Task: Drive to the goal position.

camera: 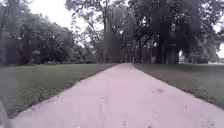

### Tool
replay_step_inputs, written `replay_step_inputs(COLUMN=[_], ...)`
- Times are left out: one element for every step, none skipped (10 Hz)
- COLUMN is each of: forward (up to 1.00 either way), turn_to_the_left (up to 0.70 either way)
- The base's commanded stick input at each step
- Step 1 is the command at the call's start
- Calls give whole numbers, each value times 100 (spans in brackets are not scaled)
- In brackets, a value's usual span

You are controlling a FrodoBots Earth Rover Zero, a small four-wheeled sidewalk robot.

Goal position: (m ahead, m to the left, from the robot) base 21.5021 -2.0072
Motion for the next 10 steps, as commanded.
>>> replay_step_inputs(forward=[70, 70, 70, 70, 70, 70, 70, 70, 70, 70], turn_to_the_left=[0, 0, 0, 0, 0, 0, 0, 0, 0, 0])
